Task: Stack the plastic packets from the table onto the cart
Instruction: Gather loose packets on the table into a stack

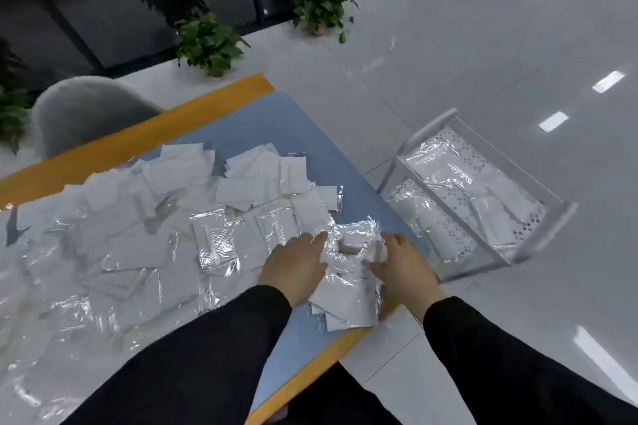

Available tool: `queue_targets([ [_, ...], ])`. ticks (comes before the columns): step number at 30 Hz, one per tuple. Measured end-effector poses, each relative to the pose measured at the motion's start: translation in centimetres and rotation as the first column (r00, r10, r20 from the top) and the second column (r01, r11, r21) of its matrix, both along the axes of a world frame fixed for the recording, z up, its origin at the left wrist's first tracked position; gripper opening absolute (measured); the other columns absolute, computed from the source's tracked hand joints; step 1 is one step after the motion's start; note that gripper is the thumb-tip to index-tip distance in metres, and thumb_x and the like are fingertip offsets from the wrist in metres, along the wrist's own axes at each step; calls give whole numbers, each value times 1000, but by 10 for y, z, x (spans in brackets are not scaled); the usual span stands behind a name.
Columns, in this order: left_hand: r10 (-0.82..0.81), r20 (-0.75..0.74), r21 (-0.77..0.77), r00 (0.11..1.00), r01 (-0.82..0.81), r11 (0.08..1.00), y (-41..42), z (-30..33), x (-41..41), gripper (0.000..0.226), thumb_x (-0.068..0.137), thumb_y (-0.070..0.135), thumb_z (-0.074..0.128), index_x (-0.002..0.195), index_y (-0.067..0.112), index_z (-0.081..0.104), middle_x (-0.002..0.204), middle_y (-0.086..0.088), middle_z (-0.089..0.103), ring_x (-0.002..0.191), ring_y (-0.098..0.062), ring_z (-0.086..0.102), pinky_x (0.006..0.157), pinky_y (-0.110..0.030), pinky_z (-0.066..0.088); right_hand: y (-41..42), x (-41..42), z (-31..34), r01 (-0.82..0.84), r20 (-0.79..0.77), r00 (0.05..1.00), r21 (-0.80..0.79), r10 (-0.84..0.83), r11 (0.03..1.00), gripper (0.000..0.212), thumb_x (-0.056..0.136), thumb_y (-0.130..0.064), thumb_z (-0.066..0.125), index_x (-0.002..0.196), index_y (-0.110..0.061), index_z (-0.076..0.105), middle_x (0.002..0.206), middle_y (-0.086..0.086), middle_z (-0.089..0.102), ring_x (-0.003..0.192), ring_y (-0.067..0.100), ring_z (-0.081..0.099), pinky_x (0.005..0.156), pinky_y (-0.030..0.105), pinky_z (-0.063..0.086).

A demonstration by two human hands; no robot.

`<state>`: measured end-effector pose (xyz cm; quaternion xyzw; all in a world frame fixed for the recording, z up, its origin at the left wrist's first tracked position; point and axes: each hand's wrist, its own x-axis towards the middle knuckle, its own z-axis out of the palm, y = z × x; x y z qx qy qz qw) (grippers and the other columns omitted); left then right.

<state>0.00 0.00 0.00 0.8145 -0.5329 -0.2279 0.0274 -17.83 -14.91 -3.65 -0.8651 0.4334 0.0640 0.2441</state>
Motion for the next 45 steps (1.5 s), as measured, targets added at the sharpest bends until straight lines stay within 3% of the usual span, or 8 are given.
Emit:
queue_targets([
  [6,-157,229,-44,961,172,984,-73,-29,-29,51,103,19,48,152,15,34,143,-8,49,123,-32,52,91,-44,43,-8,-5,-18,32,-1,999,57,-32,998,55,90,-53,68,129,-16,57,125,6,52,102,27,62,76,32,45],
  [10,-176,268,-61,947,198,978,-84,-40,-33,19,97,10,52,112,15,62,113,-8,63,107,-32,60,85,-42,44,-8,-5,-18,46,22,999,46,-47,998,50,89,-53,68,123,-18,57,119,2,51,97,25,61,71,32,45],
  [16,281,-294,-157,913,-336,928,-76,-20,-21,27,96,33,58,102,8,61,101,-9,62,93,-25,55,85,-40,46,-9,14,3,106,232,962,169,-144,980,52,88,-39,73,135,-34,51,110,-11,48,81,3,57,65,18,38],
  [22,567,-768,75,298,-837,541,-4,26,16,23,90,40,66,105,23,61,101,-2,66,91,-20,66,80,-30,53,20,92,30,-196,440,897,292,50,936,65,85,-10,78,130,-44,46,123,-12,54,95,-1,58,76,12,47],
  [29,262,-940,196,-220,-974,-114,151,76,85,37,77,21,81,109,11,65,101,-12,76,89,-26,75,89,-45,61,150,246,75,-711,533,678,304,506,634,75,88,3,70,143,-37,39,144,-13,43,130,2,46,92,9,45],
  [35,66,-972,172,-224,-879,-444,326,106,115,26,85,4,73,111,-1,70,98,-14,76,92,-28,74,82,-34,59,322,326,135,-907,637,420,294,646,300,50,99,-20,60,140,-40,40,144,-35,32,124,-23,37,87,-3,36],
  [40,128,-974,81,-189,-809,-582,456,124,136,32,85,7,75,114,-2,64,98,-17,75,83,-29,71,74,-34,55,454,371,171,-861,667,500,451,553,234,46,95,-12,67,131,-36,53,107,-11,72,79,-6,69,69,9,46],
  [45,198,-970,-26,-138,-757,-652,588,154,184,29,88,7,73,116,4,66,111,-16,75,93,-24,73,85,-31,58,590,429,198,-782,647,606,592,462,196,39,91,-10,72,127,-24,63,96,-2,77,82,17,76,95,44,55],
])
